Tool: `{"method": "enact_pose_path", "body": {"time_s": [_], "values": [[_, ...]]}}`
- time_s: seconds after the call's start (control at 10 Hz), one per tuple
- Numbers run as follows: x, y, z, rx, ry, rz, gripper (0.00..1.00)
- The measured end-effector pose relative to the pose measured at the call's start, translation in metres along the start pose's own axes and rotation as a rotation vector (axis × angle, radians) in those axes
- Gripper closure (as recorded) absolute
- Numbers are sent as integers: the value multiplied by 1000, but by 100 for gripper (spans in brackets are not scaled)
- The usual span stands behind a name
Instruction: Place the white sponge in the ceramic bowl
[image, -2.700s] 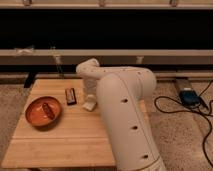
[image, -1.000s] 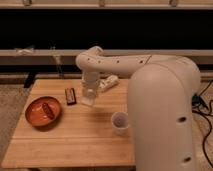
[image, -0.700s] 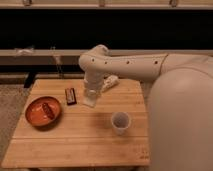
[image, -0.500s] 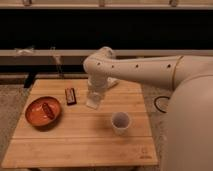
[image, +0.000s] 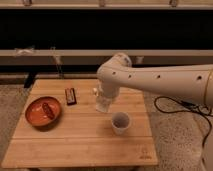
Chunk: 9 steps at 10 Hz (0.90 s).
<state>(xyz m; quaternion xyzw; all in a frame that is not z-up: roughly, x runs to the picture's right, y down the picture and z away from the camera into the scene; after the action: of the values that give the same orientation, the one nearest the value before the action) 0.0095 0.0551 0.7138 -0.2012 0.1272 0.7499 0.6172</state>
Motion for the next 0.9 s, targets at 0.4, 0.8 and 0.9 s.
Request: {"method": "enact_pose_path", "body": {"time_s": [0.4, 0.8, 0.9], "values": [[5, -35, -6, -15, -17, 38, 100], [19, -57, -5, -20, -10, 56, 100], [22, -63, -3, -18, -9, 63, 100]]}}
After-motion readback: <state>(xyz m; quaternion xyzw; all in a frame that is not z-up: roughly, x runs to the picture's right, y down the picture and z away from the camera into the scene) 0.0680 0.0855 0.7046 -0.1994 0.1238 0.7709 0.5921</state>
